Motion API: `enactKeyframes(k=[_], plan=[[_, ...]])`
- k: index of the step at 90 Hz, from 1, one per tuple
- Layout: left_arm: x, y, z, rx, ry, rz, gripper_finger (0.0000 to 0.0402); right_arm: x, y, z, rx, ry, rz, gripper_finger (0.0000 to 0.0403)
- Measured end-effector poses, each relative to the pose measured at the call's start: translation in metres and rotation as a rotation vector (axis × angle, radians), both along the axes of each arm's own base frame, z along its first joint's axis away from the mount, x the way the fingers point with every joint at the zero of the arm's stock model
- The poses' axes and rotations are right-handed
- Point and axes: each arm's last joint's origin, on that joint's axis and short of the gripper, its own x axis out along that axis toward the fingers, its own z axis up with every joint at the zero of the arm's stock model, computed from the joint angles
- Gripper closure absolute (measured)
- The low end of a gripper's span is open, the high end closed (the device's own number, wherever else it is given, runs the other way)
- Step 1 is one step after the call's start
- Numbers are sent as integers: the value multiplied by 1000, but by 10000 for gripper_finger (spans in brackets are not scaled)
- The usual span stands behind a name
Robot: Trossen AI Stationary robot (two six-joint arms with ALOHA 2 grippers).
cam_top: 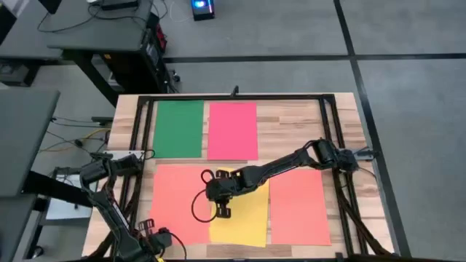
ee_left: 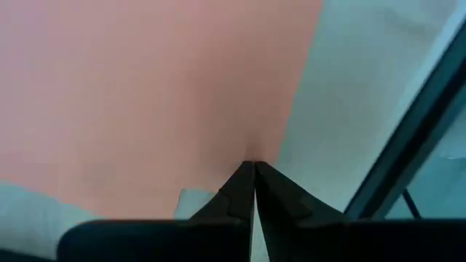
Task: Organize paper
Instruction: Stack the orange paper on top of the orange paper
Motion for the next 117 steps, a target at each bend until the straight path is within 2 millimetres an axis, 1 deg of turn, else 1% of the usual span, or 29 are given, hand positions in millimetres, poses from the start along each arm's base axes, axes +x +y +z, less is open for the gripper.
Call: enactKeyframes(k=[19, 26, 48, 62, 70, 77, 80, 86, 96, 107, 117], plan=[[-7, 3, 2, 36, 26, 37, 402, 1, -4, 0, 0, -1, -9, 403], [-8, 5, 7, 40, 28, 47, 402, 3, -10, 0, 2, -5, -21, 403], [-5, -1, 20, 31, 3, 45, 402, 12, -28, 5, 34, -76, -80, 403], [-2, -7, 17, -34, -39, 53, 402, 18, -45, 8, 62, -108, -139, 403], [-2, -8, 11, -67, -57, 53, 402, 18, -48, 8, 43, -113, -125, 403], [-2, -6, 7, -60, -56, 52, 402, 18, -47, 8, 36, -115, -114, 403], [-3, -5, 6, -54, -54, 53, 402, 19, -49, 8, 37, -115, -119, 403], [-4, -3, 4, -47, -51, 53, 402, 20, -59, 8, 34, -118, -158, 403], [-4, -2, 0, -65, -52, 53, 402, 24, -87, 9, 50, -137, -281, 403], [-5, 0, -4, -81, -48, 50, 402, 25, -116, 9, 75, -135, -370, 403], [-5, 0, -5, -84, -43, 37, 402, 24, -134, 2, 102, -92, -400, 403]])
